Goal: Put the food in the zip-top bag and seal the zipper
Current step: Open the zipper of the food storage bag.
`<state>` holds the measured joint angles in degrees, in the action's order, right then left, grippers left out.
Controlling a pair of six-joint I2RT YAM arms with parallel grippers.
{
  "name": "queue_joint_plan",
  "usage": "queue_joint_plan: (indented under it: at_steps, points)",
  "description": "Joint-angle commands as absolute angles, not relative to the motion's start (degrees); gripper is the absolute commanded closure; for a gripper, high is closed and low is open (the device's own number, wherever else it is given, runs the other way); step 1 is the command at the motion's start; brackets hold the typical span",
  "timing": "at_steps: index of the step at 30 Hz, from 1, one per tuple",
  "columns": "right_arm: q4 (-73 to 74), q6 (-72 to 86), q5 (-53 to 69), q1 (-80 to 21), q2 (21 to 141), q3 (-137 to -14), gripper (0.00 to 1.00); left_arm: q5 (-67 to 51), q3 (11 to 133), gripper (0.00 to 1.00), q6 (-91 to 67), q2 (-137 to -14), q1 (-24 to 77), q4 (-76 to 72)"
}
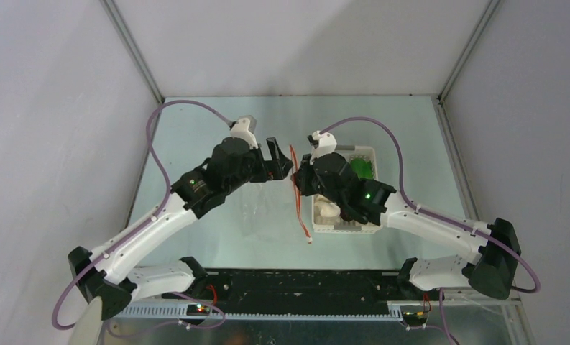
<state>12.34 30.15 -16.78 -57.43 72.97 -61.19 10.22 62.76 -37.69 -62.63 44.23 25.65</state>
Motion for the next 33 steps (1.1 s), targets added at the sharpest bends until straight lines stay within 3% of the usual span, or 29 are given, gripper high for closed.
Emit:
queue_joint_plan:
  at_steps: [1,24,33]
  points:
    - [11.3,28.7,-19.1,-58.5,73.0,-63.9,1.0,11.5,65.3,0.0,-39.2,-63.3,44.8,26.0]
    - [10.8,27.5,-21.2,-59.7,72.9,-64.5,1.0,15.9,65.9,0.0,-39.1,-65.7,45.3,30.7]
    - [9.5,24.5,-22.6,-61.6,74.0,-65.2,1.0,17.9,72.9,0.01,-40.8,-72.8,46.7,37.5]
